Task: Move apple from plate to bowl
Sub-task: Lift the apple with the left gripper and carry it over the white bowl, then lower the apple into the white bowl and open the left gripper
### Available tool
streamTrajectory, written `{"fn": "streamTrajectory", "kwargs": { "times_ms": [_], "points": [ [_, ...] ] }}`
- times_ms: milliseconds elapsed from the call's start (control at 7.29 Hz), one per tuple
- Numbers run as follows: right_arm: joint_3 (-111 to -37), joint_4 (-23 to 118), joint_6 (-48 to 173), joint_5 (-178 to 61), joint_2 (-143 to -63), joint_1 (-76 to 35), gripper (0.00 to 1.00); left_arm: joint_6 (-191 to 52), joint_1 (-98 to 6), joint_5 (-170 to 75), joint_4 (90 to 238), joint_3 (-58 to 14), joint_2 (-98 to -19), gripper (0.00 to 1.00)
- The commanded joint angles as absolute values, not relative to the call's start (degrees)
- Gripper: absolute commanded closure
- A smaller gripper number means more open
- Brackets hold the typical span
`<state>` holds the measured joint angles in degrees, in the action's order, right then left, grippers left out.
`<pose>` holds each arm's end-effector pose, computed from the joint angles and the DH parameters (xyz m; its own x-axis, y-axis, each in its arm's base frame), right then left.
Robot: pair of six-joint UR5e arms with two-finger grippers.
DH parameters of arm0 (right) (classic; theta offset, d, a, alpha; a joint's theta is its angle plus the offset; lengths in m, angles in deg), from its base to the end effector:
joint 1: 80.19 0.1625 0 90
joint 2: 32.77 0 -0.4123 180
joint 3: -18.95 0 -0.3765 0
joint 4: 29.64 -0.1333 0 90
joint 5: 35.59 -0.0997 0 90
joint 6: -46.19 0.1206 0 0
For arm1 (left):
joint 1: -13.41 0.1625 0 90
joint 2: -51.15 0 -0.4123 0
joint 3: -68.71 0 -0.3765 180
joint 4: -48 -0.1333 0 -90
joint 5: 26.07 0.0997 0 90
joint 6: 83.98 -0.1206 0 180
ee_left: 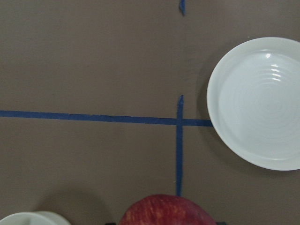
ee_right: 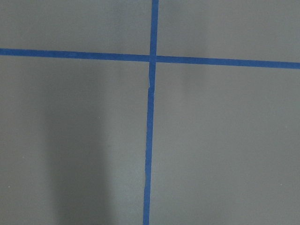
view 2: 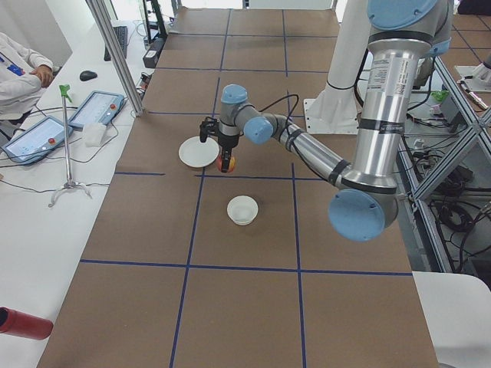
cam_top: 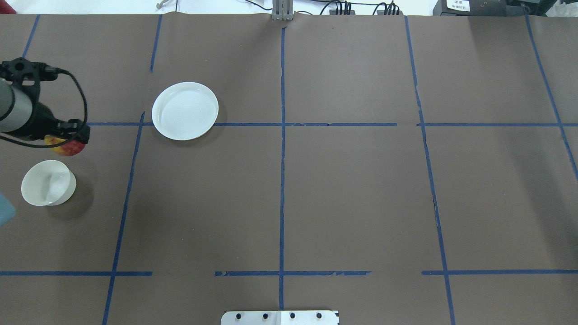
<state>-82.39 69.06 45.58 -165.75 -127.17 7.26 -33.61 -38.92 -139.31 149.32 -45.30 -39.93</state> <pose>0.0359 -0.4410 0.6233 0.7639 -0.0248 0.6449 0.0526 0.9983 -0.0238 0.2345 -0.4440 0.4451 0.7514 -0.0142 -0.6597 0.1362 0.9816 0.1340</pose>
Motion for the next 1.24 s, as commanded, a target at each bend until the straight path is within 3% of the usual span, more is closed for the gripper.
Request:
{"fn": "streamTrajectory", "kwargs": {
  "times_ms": [0, 686, 824, 961, 1098],
  "points": [
    [-82.39, 69.06, 45.58, -165.75, -127.17, 7.26, 0.0, -34.15, -39.15, -141.1, 165.48, -43.19, -28.75, 1.0],
    [-82.39, 69.06, 45.58, -165.75, -127.17, 7.26, 0.0, -34.49, -38.8, -144.02, 166.13, -36.41, -31.29, 1.0],
    [-82.39, 69.06, 45.58, -165.75, -127.17, 7.26, 0.0, -34.41, -38.8, -144.02, 166.13, -35.1, -32.86, 0.95],
    [-82.39, 69.06, 45.58, -165.75, -127.17, 7.26, 0.0, -34.49, -38.8, -144.02, 166.13, -32.74, -34.52, 0.75],
    [-82.39, 69.06, 45.58, -165.75, -127.17, 7.26, 0.0, -34.58, -38.71, -144.02, 166.13, -31.59, -34.8, 0.68]
  ]
}}
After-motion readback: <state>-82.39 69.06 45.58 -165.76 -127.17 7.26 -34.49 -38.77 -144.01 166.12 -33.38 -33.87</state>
